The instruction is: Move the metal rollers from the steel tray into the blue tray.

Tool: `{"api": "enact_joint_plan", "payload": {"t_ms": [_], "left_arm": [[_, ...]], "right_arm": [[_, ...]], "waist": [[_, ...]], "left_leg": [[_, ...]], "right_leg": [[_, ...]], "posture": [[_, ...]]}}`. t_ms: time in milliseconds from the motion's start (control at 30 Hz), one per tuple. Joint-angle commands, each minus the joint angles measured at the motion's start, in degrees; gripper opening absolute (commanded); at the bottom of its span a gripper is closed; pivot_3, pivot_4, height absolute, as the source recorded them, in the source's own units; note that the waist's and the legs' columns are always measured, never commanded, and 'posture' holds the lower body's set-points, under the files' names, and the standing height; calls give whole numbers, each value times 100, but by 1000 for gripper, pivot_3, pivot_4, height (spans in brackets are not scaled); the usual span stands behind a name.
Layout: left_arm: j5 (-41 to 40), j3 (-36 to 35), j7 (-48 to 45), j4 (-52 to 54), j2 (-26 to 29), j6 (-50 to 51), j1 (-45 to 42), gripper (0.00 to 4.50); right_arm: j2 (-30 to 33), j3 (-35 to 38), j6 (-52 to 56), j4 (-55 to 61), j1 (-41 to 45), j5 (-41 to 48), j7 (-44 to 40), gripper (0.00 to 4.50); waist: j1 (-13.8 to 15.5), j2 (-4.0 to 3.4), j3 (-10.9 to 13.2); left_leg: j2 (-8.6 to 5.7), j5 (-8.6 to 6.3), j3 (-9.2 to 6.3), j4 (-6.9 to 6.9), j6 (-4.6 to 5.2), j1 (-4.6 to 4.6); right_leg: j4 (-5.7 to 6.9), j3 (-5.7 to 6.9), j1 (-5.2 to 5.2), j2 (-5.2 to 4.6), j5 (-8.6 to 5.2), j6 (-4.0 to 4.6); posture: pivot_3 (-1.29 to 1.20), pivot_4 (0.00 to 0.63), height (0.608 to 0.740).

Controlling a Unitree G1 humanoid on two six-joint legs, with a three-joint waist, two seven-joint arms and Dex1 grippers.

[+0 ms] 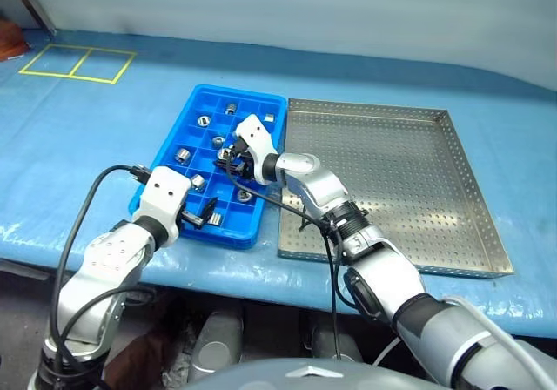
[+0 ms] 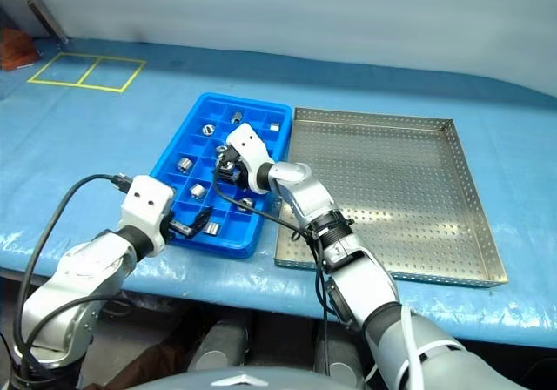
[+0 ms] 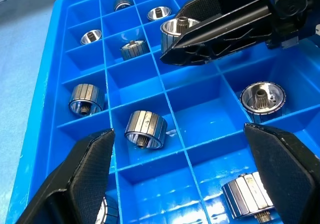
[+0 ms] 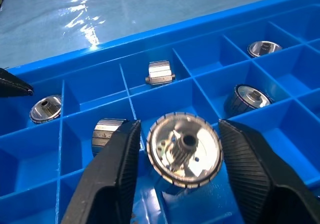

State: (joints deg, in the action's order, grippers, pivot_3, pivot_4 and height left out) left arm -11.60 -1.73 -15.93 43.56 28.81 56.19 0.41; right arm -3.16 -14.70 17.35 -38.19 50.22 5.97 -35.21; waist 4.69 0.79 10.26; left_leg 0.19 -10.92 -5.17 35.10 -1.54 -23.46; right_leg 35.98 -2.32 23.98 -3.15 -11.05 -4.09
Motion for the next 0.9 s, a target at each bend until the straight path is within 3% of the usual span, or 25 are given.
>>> {"api": "enact_joint_plan", "payload": {"t_ms": [33, 233, 467, 567, 667, 900], "left_arm": [[-6, 16, 33, 294, -39, -44, -146, 4500], [-124, 242, -97, 38, -240, -239, -531, 4500], [-113, 573, -348, -593, -305, -530, -1068, 4500], [-231, 652, -650, -996, -377, -856, -1352, 4500], [-174, 838, -989, -1492, -312, -1293, -1600, 4500], [-92, 890, -1301, -2766, -539, -2362, -2195, 4500]], "right_arm": [[-68, 181, -550, 80, 158, -162, 377, 3728], [339, 572, -288, 1824, -535, 1, 657, 3728], [1420, 1156, 1024, 4504, -2130, 46, 1030, 3728], [2062, 1408, 1523, 5263, -2853, 282, 705, 3728], [2537, 1567, 1600, 5766, -3448, 616, 280, 3728], [2809, 2011, 798, 5773, -4035, 690, 282, 3728]], "waist": [[17, 0, 0], [85, 0, 0], [18, 1, -1], [-92, 1, -1], [-233, 1, -1], [-578, 1, -1]], "left_leg": [[0, 0, 0, 0, 0, 0], [1, 2, -2, 1, -5, -5], [-1, 1, 0, 8, -6, -7], [1, 1, 3, 10, -5, -8], [2, -1, 6, 11, -2, -8], [6, -3, 16, 32, 2, -5]], "right_leg": [[0, 0, 0, 1, 0, 0], [-2, 2, 1, 0, 0, 1], [-7, 1, -3, -3, 0, 0], [-3, 0, 0, -3, -1, 2], [-8, -1, -6, -4, -2, 2], [-1, -6, -10, -4, 2, -3]], "posture": [[362, 150, 740], [309, 150, 740], [193, 150, 740], [121, 150, 740], [72, 150, 740], [20, 150, 740]]}}
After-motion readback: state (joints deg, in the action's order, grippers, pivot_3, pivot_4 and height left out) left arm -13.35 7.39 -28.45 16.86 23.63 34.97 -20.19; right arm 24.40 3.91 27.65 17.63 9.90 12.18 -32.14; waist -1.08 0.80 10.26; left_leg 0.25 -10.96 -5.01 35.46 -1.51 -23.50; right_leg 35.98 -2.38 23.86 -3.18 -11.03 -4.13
